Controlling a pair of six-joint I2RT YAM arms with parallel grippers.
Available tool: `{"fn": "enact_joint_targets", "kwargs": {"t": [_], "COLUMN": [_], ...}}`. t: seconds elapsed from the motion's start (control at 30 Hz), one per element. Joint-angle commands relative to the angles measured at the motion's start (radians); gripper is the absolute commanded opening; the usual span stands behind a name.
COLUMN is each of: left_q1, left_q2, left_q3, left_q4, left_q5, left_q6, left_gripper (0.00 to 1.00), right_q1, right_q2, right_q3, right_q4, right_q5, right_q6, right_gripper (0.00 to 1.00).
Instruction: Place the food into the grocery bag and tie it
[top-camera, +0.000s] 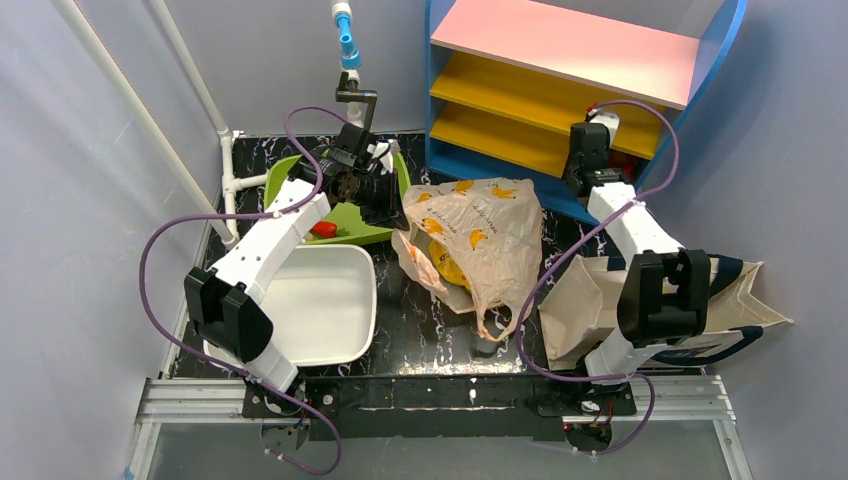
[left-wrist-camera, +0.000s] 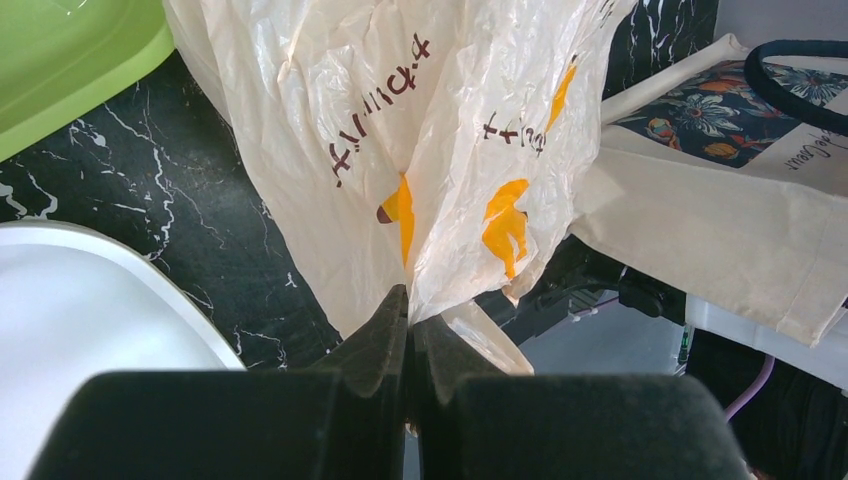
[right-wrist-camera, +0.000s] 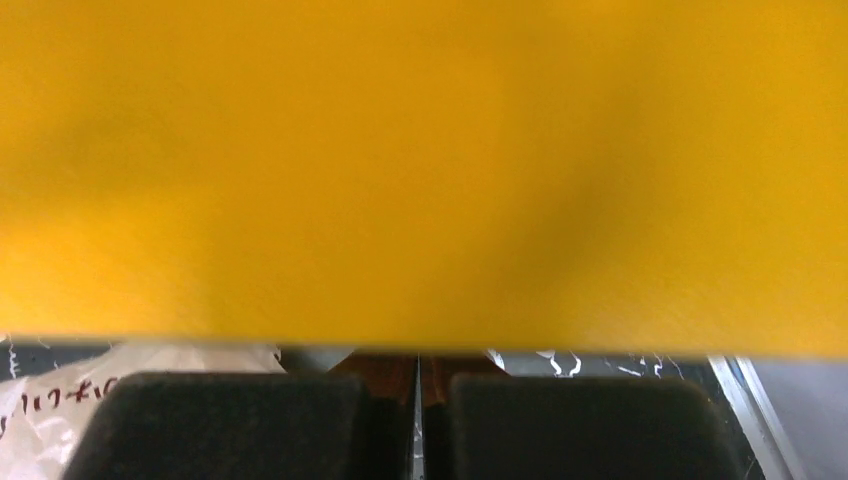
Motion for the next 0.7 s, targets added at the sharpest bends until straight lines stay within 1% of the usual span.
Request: {"fn": "enact_joint_targets", "kwargs": {"t": [0.0, 0.13, 0.23, 0.27, 0.3, 0.37, 0.4, 0.43, 0.5, 0.67], "left_q1": [0.007, 0.007, 0.007, 0.007, 0.007, 0.007, 0.007, 0.007, 0.007, 0.007], "left_q2": [0.008, 0.004, 0.003, 0.003, 0.002, -0.002, -0.006, -0.011, -0.02, -0.035], "left_q3": [0.005, -0.002, -0.014, -0.019, -0.026, -0.039, -0.045, -0.052, -0.063, -0.059], "left_q4": [-0.001, 0.002, 0.011, 0.014, 0.016, 0.022, 0.024, 0.03, 0.044, 0.037], "left_q5": [0.023, 0.03, 0.042, 0.044, 0.047, 0.048, 0.046, 0.044, 0.038, 0.028], "left_q6": [0.005, 0.007, 0.006, 0.005, 0.005, 0.003, 0.003, 0.002, 0.001, 0.001], "left_gripper": [0.0, 0.0, 0.0, 0.0, 0.0, 0.0, 0.0, 0.0, 0.0, 0.0], "right_q1": [-0.031, -0.031, -0.031, -0.031, -0.031, -0.031, -0.031, -0.031, -0.031, -0.031], "right_q2": [-0.093, -0.157, -0.168, -0.166, -0.162, -0.152, -0.143, -0.135, -0.117, -0.071], "right_q3": [-0.052, -0.082, -0.078, -0.072, -0.065, -0.055, -0.052, -0.047, -0.035, -0.006], "right_q4": [-0.053, -0.063, -0.055, -0.059, -0.064, -0.066, -0.064, -0.059, -0.048, -0.012], "right_q5": [-0.024, -0.044, -0.097, -0.106, -0.111, -0.099, -0.093, -0.086, -0.071, 0.019], "right_q6": [0.03, 0.046, 0.028, 0.026, 0.027, 0.029, 0.029, 0.023, 0.009, -0.021], "right_gripper": [0.01, 0.01, 0.01, 0.06, 0.22, 0.59, 0.71, 0.75, 0.79, 0.83]}}
